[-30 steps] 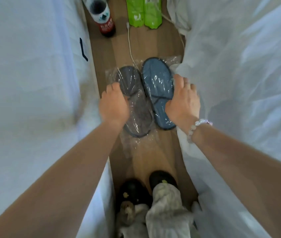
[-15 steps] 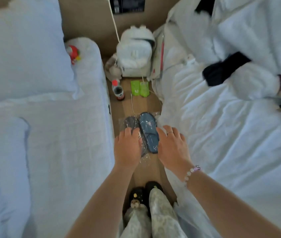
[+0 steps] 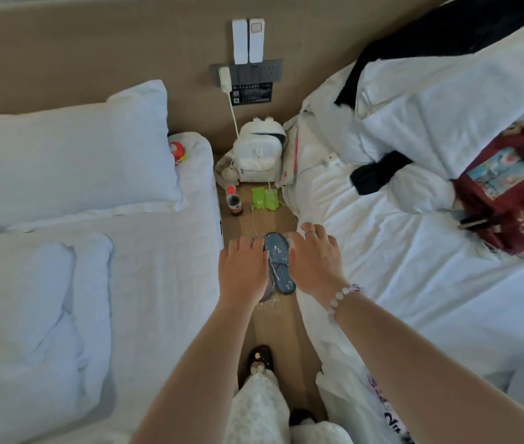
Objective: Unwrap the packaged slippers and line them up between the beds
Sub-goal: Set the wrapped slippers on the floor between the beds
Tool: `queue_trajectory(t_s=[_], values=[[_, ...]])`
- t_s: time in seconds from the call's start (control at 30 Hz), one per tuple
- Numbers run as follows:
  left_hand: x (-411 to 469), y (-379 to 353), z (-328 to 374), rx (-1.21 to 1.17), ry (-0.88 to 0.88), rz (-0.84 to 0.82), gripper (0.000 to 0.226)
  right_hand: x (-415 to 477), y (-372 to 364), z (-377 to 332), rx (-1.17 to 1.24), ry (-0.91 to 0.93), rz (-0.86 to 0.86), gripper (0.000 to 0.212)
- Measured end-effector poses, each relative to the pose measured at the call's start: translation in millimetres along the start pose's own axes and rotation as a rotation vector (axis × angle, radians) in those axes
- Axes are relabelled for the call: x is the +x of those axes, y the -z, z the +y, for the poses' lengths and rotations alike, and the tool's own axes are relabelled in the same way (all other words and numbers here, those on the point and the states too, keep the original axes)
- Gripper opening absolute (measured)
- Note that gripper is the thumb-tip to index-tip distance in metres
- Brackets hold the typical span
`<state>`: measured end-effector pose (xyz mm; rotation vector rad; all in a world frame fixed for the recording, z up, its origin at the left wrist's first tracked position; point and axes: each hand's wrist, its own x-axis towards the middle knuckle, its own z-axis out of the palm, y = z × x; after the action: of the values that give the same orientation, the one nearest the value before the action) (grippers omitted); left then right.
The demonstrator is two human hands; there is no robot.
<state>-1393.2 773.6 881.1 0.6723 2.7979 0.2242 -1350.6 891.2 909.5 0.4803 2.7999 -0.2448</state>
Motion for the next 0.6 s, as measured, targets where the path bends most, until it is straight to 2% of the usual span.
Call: queue_trajectory(t_s=[0.27,0.47,0.6], values=[[-56.4,28.1,28.9,0.103,-0.016,0.129,0.036,-71.3,23.5,4.2,0.034,0.039,0.117,0.039],[-138.2,16.9,64.8,0.101,-0.005,0.111,0.038,-142.2,7.2,31.1,0.027,0.008,0.132,0.038],[-189.3,3.6,83.7,0.095,0.043,0.060,0.043,-189.7,-4.5,44.3,-0.017,0.093,0.106,0.039]])
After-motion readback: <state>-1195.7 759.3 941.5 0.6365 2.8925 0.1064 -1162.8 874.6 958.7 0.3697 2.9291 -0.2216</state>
